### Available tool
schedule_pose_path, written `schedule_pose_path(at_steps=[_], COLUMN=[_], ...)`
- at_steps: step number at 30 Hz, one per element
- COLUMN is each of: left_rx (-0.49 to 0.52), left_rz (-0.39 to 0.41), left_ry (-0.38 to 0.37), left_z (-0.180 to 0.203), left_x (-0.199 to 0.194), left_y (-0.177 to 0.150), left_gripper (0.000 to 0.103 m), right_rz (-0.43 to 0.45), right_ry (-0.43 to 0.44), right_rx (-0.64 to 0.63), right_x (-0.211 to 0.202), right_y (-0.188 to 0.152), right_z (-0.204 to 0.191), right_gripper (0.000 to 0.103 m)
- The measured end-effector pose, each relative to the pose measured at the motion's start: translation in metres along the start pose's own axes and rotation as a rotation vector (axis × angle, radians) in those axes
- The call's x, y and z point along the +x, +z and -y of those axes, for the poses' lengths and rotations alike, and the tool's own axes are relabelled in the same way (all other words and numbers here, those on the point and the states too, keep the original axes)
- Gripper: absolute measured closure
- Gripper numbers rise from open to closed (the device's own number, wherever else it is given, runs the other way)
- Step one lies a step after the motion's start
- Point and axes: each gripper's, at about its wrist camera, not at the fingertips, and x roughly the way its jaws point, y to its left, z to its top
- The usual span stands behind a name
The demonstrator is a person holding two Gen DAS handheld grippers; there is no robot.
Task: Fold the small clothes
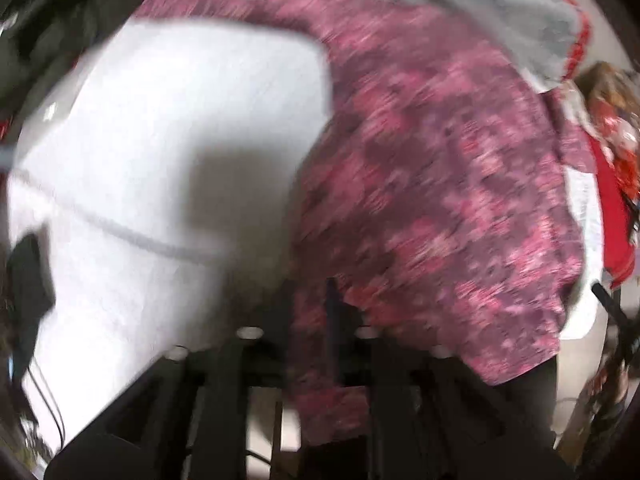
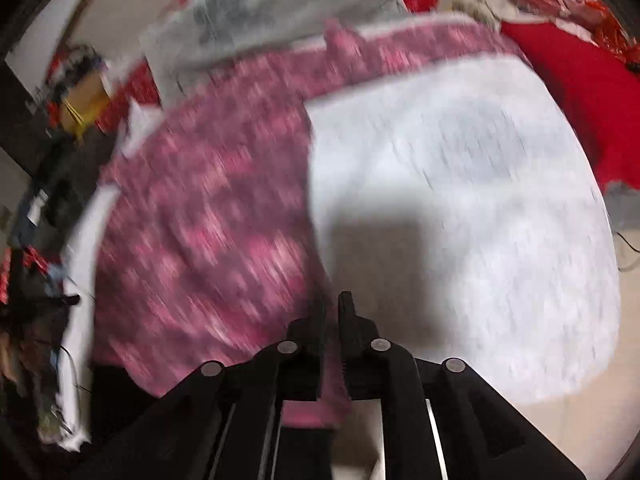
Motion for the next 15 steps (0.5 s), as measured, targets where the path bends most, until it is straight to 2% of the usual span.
schedule_pose_path(at_steps=[2,4,5,7,9,11,12,13,14,15], left_rx=[0.027,0.076,0.086,0.119,0.139,0.148,0.154,0.159,0.168,0.172], left_rz=[0.035,0.047,0.039,-0.014,-0.054,-0.052,-0.034,-0.024,-0.009,0.001], left_ry=[-0.012,-0.012,-0.005,0.045,0.068,0.043,0.026,0.018,0.007,-0.001], left_z=[0.021,0.051,0.053,0.071,0.078,0.086,0.091,0.094,0.099,0.103], left_x=[0.003,0.024,0.033,0.066,0.078,0.079,0.077,0.075,0.074,0.074], left_y=[0.005,0.017,0.025,0.032,0.038,0.045,0.051,0.055,0.061,0.068], left_gripper=[0.050,0.050,0.050,0.050,0.050,0.050,0.050,0.050,0.050,0.050], right_rz=[0.021,0.003,-0.017,-0.085,-0.060,0.032,0.086,0.150,0.185,0.251], right_ry=[0.015,0.020,0.009,-0.049,-0.012,0.035,0.033,0.022,0.015,0.000], right_rx=[-0.010,-0.040,-0.054,-0.089,-0.070,0.006,0.061,0.153,0.211,0.321], right_x=[0.007,0.031,0.041,0.065,0.058,0.035,0.022,0.005,-0.004,-0.015], right_y=[0.010,0.016,0.017,0.017,0.027,0.050,0.065,0.087,0.099,0.119], right_z=[-0.006,-0.015,-0.017,-0.020,-0.016,0.005,0.023,0.053,0.072,0.109], right_gripper=[0.087,0.087,0.087,0.090,0.090,0.089,0.081,0.064,0.054,0.043])
